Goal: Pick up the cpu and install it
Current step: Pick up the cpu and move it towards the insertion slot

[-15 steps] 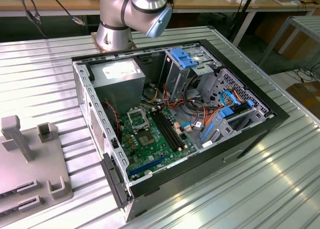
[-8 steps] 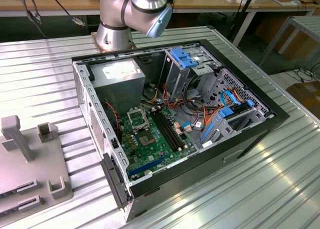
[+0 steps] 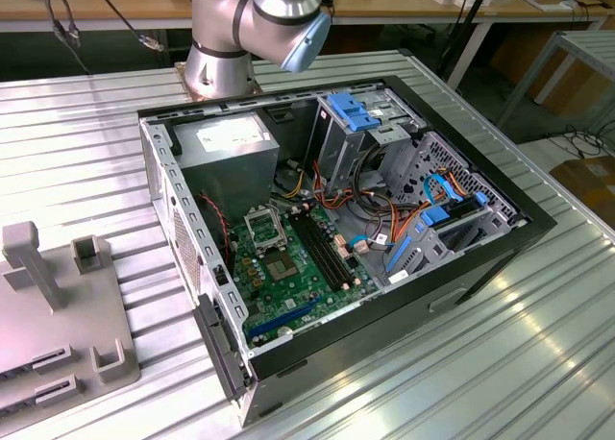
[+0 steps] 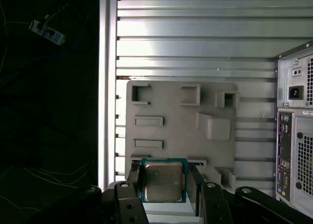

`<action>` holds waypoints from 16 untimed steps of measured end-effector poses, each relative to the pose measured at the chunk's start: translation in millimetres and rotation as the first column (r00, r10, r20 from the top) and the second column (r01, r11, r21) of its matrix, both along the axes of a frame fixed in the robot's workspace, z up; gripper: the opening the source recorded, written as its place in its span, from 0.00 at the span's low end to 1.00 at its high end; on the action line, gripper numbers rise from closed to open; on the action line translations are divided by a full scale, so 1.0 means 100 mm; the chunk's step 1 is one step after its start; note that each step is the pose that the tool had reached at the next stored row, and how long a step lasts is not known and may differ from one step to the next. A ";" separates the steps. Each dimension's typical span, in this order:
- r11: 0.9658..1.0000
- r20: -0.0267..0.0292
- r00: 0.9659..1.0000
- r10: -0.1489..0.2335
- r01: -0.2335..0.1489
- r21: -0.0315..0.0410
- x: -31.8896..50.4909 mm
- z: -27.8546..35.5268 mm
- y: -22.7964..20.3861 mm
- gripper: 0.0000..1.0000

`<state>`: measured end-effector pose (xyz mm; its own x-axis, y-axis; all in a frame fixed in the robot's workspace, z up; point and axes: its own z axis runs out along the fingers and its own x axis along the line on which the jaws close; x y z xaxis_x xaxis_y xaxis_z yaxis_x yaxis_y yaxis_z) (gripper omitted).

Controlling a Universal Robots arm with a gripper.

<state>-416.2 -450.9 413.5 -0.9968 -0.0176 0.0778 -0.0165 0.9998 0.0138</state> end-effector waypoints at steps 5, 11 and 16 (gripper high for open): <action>1.000 0.000 1.000 0.000 0.000 0.000 0.027 -0.001 0.000 0.47; 1.000 0.000 1.000 0.000 0.000 0.000 0.067 -0.001 0.000 0.47; 1.000 0.000 1.000 0.000 0.000 0.000 0.110 0.000 0.000 0.47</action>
<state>-405.2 -450.8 413.5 -0.9968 -0.0175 0.0777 -0.0165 0.9998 0.0138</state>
